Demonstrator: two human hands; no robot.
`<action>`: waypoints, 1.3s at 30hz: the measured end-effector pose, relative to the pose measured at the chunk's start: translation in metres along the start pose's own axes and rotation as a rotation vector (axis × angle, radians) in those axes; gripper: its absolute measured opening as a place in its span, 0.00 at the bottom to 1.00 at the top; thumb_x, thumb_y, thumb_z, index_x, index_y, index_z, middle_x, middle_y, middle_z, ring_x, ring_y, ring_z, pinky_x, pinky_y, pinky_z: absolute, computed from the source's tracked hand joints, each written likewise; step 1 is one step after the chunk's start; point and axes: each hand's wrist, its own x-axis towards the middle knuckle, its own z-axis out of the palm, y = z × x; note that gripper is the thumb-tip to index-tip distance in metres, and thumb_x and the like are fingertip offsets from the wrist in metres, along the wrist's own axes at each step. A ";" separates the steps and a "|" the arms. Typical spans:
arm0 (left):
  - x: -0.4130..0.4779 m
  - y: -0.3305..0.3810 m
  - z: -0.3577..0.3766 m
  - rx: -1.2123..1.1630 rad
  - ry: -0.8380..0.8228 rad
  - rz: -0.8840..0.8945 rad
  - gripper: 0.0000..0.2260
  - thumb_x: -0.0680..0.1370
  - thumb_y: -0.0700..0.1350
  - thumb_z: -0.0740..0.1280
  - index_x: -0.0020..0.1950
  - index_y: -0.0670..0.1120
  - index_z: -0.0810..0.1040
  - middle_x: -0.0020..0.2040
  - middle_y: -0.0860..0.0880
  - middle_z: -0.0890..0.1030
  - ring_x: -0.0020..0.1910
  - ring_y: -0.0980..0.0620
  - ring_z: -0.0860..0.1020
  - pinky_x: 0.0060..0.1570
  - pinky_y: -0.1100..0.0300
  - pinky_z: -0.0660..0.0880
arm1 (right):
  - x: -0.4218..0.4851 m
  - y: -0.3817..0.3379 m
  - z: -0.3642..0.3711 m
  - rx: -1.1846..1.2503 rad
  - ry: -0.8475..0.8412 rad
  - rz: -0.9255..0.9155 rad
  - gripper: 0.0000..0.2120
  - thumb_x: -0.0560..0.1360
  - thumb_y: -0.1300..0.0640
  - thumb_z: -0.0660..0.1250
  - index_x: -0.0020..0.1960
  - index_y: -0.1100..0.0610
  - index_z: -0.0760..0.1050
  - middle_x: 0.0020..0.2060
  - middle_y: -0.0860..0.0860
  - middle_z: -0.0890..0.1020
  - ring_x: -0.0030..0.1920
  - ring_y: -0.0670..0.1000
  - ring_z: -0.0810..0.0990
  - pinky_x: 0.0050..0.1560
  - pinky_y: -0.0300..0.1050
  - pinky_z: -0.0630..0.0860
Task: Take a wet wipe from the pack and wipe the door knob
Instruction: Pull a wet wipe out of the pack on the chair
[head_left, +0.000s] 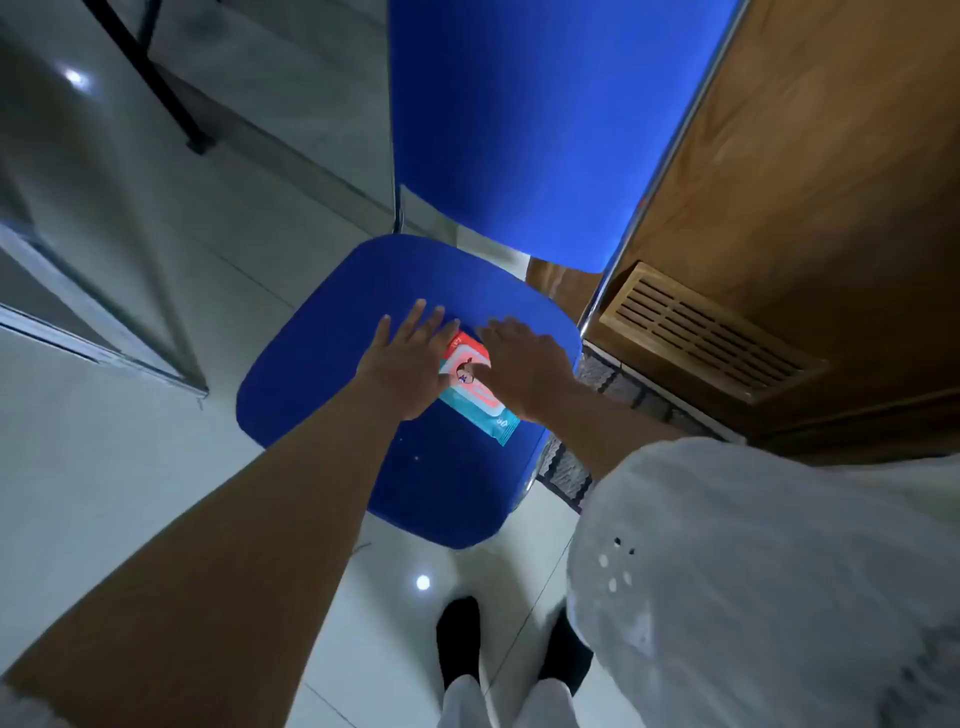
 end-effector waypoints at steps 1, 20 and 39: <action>0.002 0.002 0.005 0.026 -0.028 -0.003 0.29 0.82 0.52 0.51 0.76 0.46 0.39 0.78 0.47 0.41 0.76 0.47 0.37 0.72 0.44 0.43 | 0.000 0.000 0.006 -0.019 -0.031 0.011 0.25 0.80 0.48 0.52 0.74 0.57 0.54 0.75 0.54 0.56 0.75 0.54 0.53 0.68 0.55 0.60; 0.032 0.018 0.056 0.016 -0.230 0.009 0.26 0.83 0.47 0.47 0.76 0.44 0.37 0.77 0.48 0.37 0.76 0.50 0.37 0.74 0.48 0.46 | 0.013 0.010 0.070 -0.083 -0.085 0.006 0.29 0.79 0.54 0.59 0.74 0.59 0.49 0.75 0.56 0.55 0.72 0.57 0.59 0.66 0.54 0.66; 0.041 0.019 0.060 -0.103 -0.076 -0.097 0.32 0.79 0.34 0.56 0.77 0.45 0.41 0.78 0.50 0.43 0.72 0.51 0.62 0.52 0.57 0.72 | 0.023 0.013 0.070 -0.062 0.032 -0.058 0.22 0.79 0.51 0.55 0.68 0.61 0.63 0.66 0.57 0.69 0.61 0.58 0.69 0.58 0.53 0.69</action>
